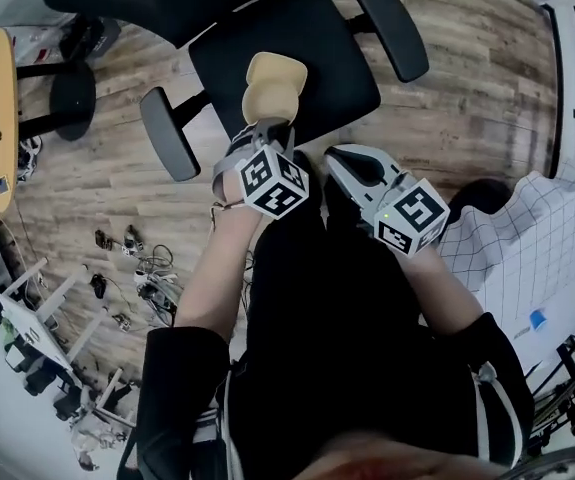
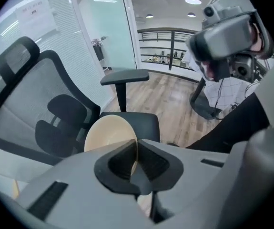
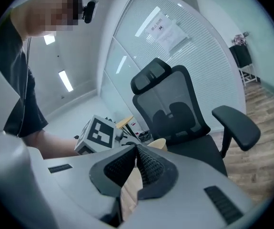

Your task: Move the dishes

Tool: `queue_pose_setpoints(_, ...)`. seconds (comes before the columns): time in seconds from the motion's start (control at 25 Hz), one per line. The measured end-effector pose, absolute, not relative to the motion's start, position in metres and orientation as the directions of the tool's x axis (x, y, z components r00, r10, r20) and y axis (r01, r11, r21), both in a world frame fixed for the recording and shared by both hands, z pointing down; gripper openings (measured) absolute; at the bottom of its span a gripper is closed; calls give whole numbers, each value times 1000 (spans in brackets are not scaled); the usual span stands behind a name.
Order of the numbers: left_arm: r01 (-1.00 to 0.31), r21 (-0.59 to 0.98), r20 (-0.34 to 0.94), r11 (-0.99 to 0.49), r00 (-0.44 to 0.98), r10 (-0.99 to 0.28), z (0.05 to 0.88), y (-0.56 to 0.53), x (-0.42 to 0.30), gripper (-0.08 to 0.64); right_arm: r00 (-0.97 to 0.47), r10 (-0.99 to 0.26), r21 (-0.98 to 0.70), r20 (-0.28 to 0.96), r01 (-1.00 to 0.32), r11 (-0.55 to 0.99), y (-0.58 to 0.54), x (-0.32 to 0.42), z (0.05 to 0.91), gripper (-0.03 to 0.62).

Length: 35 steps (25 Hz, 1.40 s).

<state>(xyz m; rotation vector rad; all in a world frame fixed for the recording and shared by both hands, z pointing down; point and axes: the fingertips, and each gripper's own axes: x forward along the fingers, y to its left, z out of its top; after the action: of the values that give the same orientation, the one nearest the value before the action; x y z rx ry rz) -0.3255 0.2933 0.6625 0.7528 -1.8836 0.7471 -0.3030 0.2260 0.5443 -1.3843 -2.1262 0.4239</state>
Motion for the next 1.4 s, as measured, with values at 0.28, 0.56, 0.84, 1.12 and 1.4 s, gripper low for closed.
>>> queue_pose_setpoints(0.28, -809, -150, 906, 568, -342, -248, 587, 280, -290, 18, -383, 886, -506, 262, 727, 464, 215, -300, 478, 21)
queue_pose_setpoints(0.56, -892, -164, 896, 420, -313, -315, 536, 276, -270, 18, -473, 845, -444, 250, 719, 534, 229, -273, 426, 21)
queue_pose_setpoints(0.84, -943, -241, 884, 227, -310, -349, 507, 261, -254, 18, -591, 764, -409, 258, 650, 641, 222, -230, 414, 21)
queue_pose_setpoints(1.12, -955, -295, 867, -22, -258, -427, 485, 202, -232, 18, -778, 580, -358, 240, 485, 798, 158, -210, 398, 21)
queue_pose_setpoints(1.4, -887, -355, 851, -296, -176, -494, 464, 101, -188, 18, -918, 336, -326, 212, 258, 910, 60, -152, 387, 21)
